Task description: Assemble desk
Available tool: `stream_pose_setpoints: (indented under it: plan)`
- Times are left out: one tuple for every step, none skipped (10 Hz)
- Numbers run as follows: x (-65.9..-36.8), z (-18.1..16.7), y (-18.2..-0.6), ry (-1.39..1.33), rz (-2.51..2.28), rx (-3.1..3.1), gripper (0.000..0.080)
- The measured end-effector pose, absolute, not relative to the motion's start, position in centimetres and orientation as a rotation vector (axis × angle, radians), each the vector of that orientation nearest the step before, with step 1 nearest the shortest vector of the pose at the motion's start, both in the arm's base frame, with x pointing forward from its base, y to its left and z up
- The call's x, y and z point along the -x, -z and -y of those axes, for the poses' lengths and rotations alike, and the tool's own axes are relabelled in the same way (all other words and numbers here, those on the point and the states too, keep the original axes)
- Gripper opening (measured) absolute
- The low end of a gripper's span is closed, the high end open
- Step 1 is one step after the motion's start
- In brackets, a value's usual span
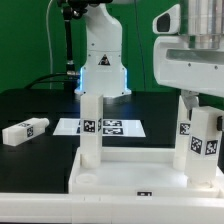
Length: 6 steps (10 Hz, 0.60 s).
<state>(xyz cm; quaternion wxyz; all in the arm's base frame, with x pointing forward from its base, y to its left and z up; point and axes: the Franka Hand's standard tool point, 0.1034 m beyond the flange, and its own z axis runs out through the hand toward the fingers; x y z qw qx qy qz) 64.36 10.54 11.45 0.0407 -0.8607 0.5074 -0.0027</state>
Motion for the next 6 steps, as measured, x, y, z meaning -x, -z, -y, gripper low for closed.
stream_pose_setpoints:
  plan:
    - [-64.35, -10.46, -11.48, 0.007, -1.505, 2.667, 0.0558]
    - [-64.37, -10.48, -11.54, 0.007, -1.449, 2.7, 0.0632]
    - [-64.39, -10.43, -11.56, 0.022, -1.282, 2.793, 0.0632]
    - [-64.43, -10.41, -11.6, 0.034, -1.089, 2.88, 0.0645]
    - [-64.48, -10.34, -11.59, 0.04, -0.934, 2.935, 0.0648]
    - [-64.46, -10.44, -11.52, 0.044, -0.803, 2.975, 0.0648]
